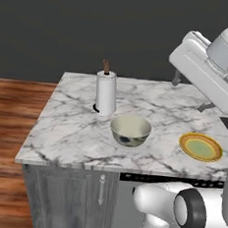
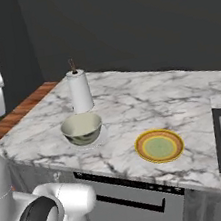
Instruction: Move the bowls from the cabinet to the plates on the dining table.
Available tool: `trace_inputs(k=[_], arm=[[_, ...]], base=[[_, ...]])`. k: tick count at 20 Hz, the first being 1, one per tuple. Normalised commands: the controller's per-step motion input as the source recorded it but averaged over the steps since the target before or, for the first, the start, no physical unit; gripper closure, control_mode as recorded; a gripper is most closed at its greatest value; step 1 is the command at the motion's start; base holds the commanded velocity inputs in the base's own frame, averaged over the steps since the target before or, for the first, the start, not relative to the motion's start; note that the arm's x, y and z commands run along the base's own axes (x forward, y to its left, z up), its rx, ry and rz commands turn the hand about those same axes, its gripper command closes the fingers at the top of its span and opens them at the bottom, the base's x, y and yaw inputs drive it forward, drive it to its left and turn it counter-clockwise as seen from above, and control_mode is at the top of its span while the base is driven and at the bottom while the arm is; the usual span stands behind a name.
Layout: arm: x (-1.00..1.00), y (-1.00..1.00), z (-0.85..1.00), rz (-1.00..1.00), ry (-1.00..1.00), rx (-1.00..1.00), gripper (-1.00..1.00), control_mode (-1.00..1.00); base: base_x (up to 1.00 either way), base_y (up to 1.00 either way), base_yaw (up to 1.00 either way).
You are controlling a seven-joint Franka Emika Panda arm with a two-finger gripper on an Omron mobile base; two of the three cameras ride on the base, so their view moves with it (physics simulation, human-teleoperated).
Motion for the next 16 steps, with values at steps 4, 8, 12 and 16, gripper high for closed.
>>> trace_inputs(k=[4, 8, 12, 16], arm=[[0.0, 0.0, 0.0, 0.0, 0.0, 0.0, -1.0, 1.0], [0.0, 0.0, 0.0, 0.0, 0.0, 0.0, -1.0, 1.0], [0.0, 0.0, 0.0, 0.0, 0.0, 0.0, -1.0, 1.0], [0.0, 0.0, 0.0, 0.0, 0.0, 0.0, -1.0, 1.0]], base=[[0.0, 0.04, 0.5], [0.0, 0.0, 0.5], [0.0, 0.0, 0.5], [0.0, 0.0, 0.5]])
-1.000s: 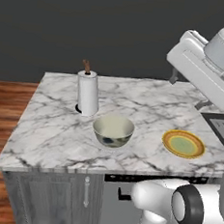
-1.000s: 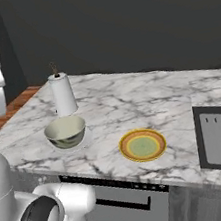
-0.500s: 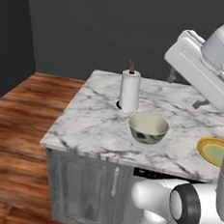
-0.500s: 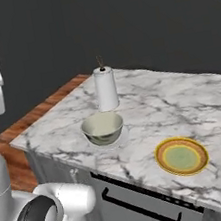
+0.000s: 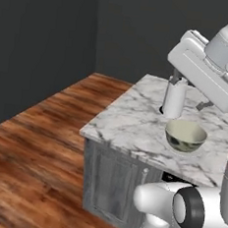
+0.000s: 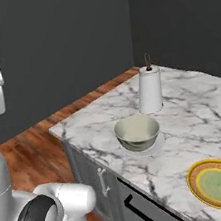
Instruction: Move the bowls from the cabinet to the plates on the dining table.
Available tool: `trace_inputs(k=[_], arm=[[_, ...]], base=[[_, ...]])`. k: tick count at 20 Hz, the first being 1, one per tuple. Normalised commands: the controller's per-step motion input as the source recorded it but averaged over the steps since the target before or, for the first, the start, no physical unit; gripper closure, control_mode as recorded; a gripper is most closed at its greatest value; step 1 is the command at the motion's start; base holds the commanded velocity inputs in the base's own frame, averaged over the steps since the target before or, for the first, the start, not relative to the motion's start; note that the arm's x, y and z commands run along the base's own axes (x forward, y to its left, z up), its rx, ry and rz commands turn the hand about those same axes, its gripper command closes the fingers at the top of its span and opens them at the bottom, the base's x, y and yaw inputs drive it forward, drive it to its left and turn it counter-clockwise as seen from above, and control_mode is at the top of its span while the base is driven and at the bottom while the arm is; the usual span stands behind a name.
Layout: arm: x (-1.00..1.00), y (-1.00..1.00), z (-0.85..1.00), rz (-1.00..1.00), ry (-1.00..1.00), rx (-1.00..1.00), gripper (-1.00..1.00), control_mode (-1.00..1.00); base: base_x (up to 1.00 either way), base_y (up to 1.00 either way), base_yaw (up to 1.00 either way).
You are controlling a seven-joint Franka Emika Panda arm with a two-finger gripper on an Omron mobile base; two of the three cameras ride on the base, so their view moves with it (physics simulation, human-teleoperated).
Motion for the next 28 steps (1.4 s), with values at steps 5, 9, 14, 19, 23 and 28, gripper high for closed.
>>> trace_inputs(k=[5, 9, 14, 19, 23, 28], arm=[[0.0, 0.0, 0.0, 0.0, 0.0, 0.0, -1.0, 1.0], [0.0, 0.0, 0.0, 0.0, 0.0, 0.0, -1.0, 1.0], [0.0, 0.0, 0.0, 0.0, 0.0, 0.0, -1.0, 1.0], [0.0, 0.0, 0.0, 0.0, 0.0, 0.0, -1.0, 1.0], [0.0, 0.0, 0.0, 0.0, 0.0, 0.0, -1.0, 1.0], [0.0, 0.0, 0.0, 0.0, 0.0, 0.0, -1.0, 1.0]], base=[[0.0, 0.0, 0.5], [0.0, 0.0, 0.5], [0.02, 0.0, 0.5], [0.04, 0.0, 0.5], [0.04, 0.0, 0.5], [0.03, 0.0, 0.5]])
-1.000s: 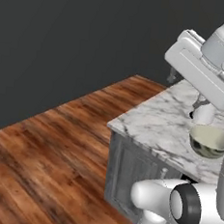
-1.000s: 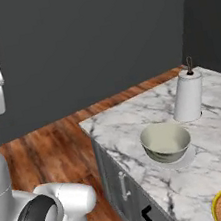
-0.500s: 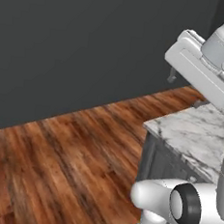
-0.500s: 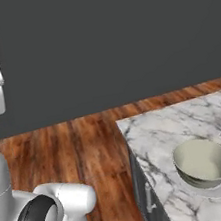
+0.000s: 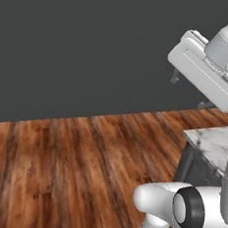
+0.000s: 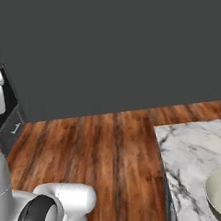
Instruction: Move the bowls from the cabinet to the plates on the dining table.
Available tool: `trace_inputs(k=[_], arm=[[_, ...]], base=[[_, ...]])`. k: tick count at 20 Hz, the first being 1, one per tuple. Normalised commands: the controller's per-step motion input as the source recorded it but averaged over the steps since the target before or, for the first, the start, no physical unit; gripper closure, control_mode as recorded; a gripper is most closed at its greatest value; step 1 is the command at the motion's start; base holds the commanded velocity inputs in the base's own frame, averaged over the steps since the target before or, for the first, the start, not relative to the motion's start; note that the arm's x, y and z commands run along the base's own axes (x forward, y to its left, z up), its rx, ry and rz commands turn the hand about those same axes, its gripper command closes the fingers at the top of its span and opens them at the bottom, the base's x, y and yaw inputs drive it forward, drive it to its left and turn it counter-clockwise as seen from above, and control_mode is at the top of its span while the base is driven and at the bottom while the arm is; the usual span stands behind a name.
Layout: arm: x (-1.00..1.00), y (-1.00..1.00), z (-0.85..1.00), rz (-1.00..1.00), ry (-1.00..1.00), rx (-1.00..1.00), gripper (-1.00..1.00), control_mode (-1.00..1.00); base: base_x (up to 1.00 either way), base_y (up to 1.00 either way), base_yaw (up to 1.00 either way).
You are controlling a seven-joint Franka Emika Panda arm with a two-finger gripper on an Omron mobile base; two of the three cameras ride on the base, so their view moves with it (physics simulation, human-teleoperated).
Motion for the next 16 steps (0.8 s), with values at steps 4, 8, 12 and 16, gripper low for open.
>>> trace_inputs(k=[4, 8, 12, 16], arm=[[0.0, 0.0, 0.0, 0.0, 0.0, 0.0, -1.0, 1.0], [0.0, 0.0, 0.0, 0.0, 0.0, 0.0, -1.0, 1.0], [0.0, 0.0, 0.0, 0.0, 0.0, 0.0, -1.0, 1.0], [0.0, 0.0, 0.0, 0.0, 0.0, 0.0, -1.0, 1.0]], base=[[0.04, 0.0, 0.5], [0.04, 0.0, 0.5], [0.03, 0.0, 0.5], [0.03, 0.0, 0.5]])
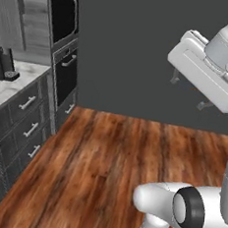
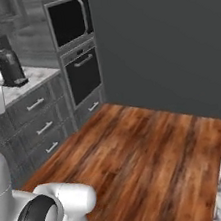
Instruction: Move the bowls from the cabinet to the plates on the dining table.
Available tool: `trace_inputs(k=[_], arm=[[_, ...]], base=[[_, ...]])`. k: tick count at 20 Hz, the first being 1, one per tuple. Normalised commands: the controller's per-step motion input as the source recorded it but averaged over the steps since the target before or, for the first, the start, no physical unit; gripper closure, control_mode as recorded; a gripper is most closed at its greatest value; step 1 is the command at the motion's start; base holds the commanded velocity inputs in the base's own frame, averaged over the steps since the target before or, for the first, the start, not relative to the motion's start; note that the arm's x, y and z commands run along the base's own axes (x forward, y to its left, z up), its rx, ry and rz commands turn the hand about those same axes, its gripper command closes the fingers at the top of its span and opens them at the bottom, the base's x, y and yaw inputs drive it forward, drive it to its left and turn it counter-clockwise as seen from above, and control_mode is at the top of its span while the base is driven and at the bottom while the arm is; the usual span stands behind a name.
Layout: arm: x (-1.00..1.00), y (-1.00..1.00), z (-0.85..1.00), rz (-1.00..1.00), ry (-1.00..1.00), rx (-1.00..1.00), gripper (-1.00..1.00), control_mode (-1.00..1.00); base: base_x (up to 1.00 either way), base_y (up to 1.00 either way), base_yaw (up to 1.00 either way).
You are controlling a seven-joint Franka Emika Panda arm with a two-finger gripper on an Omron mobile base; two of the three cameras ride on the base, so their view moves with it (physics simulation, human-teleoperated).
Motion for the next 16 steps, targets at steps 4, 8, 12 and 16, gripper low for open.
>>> trace_inputs(k=[4, 8, 12, 16], arm=[[0.0, 0.0, 0.0, 0.0, 0.0, 0.0, -1.0, 1.0], [0.0, 0.0, 0.0, 0.0, 0.0, 0.0, -1.0, 1.0], [0.0, 0.0, 0.0, 0.0, 0.0, 0.0, -1.0, 1.0], [0.0, 0.0, 0.0, 0.0, 0.0, 0.0, -1.0, 1.0]], base=[[0.01, 0.0, 0.5], [0.0, 0.0, 0.5], [0.0, 0.0, 0.5], [0.0, 0.0, 0.5]])
